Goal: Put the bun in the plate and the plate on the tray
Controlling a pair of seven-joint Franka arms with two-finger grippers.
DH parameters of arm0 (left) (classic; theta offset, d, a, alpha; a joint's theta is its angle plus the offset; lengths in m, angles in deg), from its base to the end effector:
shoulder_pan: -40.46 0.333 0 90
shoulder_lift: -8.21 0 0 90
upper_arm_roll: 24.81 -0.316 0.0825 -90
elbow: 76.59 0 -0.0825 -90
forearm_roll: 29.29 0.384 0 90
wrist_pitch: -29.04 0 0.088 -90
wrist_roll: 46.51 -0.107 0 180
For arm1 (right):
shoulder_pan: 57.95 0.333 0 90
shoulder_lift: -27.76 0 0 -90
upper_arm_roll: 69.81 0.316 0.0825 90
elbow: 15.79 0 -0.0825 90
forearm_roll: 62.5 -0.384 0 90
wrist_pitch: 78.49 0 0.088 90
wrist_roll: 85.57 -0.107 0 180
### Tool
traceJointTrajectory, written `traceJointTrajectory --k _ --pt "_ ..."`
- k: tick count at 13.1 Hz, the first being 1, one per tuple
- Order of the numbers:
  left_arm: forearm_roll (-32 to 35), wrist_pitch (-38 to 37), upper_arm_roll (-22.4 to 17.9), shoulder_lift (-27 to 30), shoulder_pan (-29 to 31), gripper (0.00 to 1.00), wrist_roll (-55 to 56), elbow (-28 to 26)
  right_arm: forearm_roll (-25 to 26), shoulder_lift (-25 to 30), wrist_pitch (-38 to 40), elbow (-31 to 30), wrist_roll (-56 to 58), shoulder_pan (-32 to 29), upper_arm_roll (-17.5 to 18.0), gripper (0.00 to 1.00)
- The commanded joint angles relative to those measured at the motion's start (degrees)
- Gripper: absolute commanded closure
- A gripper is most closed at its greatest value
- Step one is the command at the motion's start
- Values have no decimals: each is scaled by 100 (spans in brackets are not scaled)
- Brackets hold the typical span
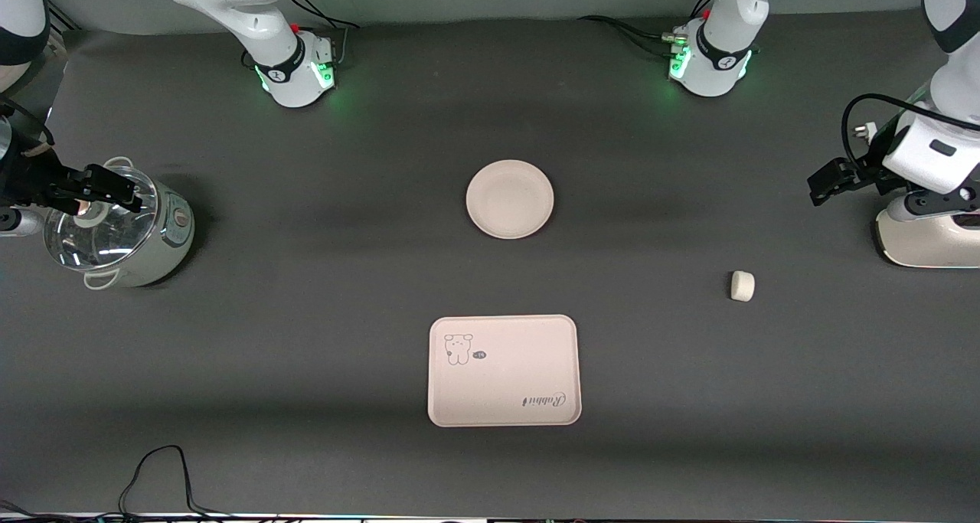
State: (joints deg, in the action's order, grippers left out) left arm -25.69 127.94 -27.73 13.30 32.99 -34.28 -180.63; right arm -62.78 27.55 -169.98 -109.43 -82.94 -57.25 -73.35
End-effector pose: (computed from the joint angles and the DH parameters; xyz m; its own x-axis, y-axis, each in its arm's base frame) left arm 0.5331 -0.0357 0.5698 0.9923 0.1235 0.0110 0.1239 -0.9907 -0.0565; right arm 0.5552 -0.0270 0.5947 0.9992 -0.0038 -0.0409 -0.0040 -1.0000 -0.0065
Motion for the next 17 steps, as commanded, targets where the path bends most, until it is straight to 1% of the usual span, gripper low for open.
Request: traceJointTrajectory --k 1,5,10,13,16,17 --pt "105 -292 -295 -149 -281 0 -150 305 54 48 -36 -6 186 -17 -50 0" --pt "97 -258 -296 -193 -202 0 -151 507 54 48 -18 -6 212 -8 -50 0" --pt "106 -319 -244 -350 -220 0 -107 1060 54 39 -9 -6 212 -8 -50 0" --pt "106 -695 -253 -526 -263 0 -46 1394 54 22 -9 -6 203 -8 -50 0" --pt "79 -767 -261 -614 -202 0 -151 1317 54 22 -1 -6 203 -8 -50 0" --pt "79 -758 -261 -606 -219 0 -203 1212 54 13 8 -6 203 1 -50 0"
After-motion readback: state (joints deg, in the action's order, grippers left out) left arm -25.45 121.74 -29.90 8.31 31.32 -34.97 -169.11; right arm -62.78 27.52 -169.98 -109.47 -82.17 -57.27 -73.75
